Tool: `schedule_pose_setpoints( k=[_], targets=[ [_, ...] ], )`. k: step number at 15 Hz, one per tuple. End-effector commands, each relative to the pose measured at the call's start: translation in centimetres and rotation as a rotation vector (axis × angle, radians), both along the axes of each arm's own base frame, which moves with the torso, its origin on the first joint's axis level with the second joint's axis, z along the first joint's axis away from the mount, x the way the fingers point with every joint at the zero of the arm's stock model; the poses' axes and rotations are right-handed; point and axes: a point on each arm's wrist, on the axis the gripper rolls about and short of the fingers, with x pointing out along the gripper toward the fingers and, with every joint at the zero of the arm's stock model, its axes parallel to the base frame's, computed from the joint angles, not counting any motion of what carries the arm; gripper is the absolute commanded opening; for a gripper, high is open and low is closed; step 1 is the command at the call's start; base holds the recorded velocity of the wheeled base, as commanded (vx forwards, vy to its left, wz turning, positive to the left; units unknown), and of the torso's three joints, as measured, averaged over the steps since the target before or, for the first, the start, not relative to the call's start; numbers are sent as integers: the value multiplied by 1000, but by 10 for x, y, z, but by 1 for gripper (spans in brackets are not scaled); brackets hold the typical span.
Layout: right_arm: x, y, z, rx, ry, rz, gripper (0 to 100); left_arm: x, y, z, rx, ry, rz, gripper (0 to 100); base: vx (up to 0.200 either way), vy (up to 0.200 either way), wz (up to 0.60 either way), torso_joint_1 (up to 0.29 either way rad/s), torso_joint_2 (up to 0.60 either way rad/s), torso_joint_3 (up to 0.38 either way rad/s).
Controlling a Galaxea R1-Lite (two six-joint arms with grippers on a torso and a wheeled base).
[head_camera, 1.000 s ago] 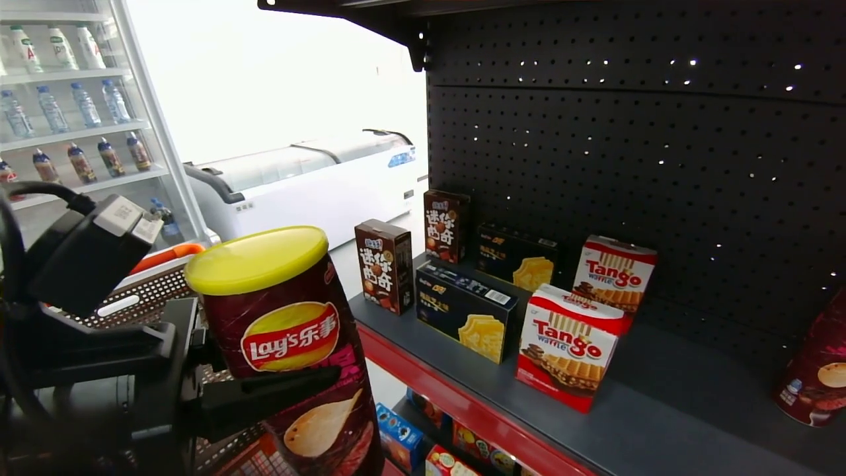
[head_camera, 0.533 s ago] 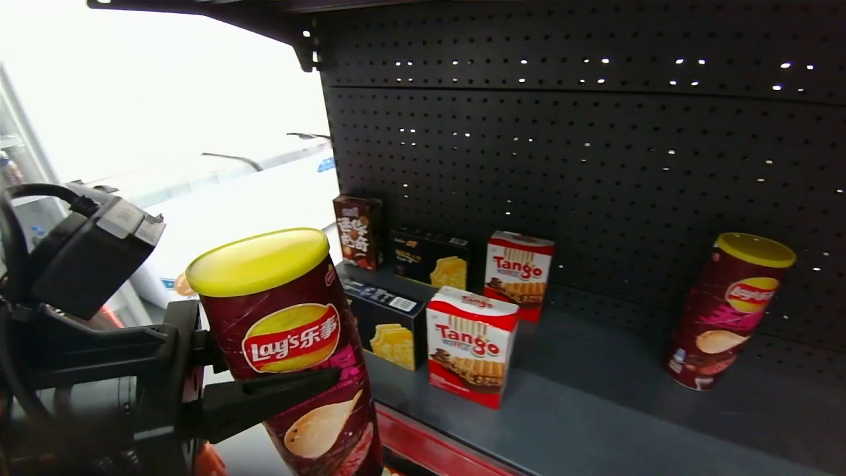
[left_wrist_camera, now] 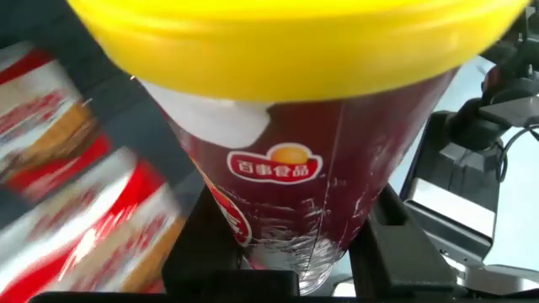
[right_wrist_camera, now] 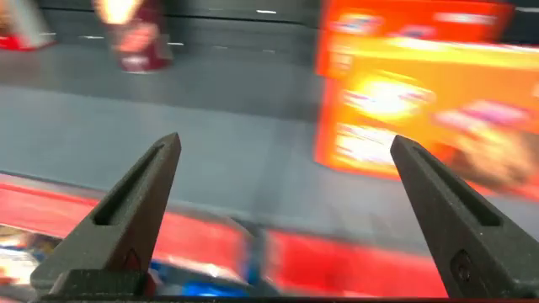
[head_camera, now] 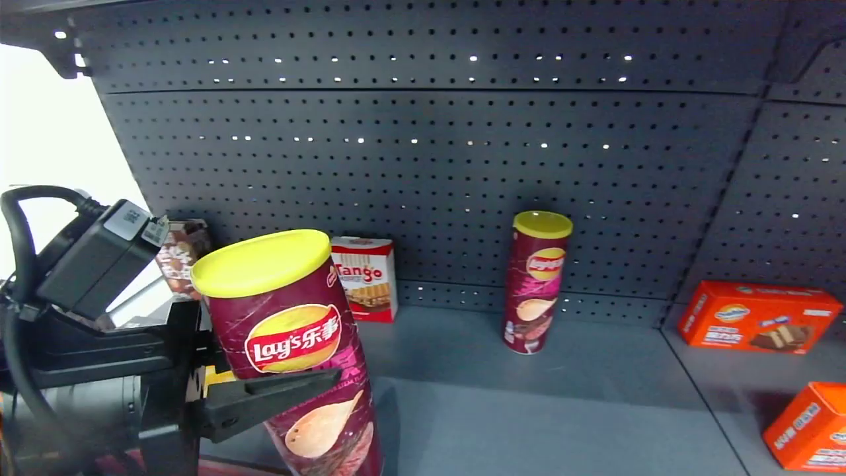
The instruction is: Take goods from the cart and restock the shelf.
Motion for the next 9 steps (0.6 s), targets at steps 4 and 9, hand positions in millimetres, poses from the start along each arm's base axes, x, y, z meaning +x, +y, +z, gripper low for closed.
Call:
schedule_pose_setpoints(
  k=[4,9],
  targets=[
    [0,0,0,1,-1,0,100,1,0,-1,2,1,4,0,0,0,-300,1,0,2],
    [0,0,0,1,-1,0,100,1,2,-2,5,3,16,0,0,0,0,0,0,0]
  ],
)
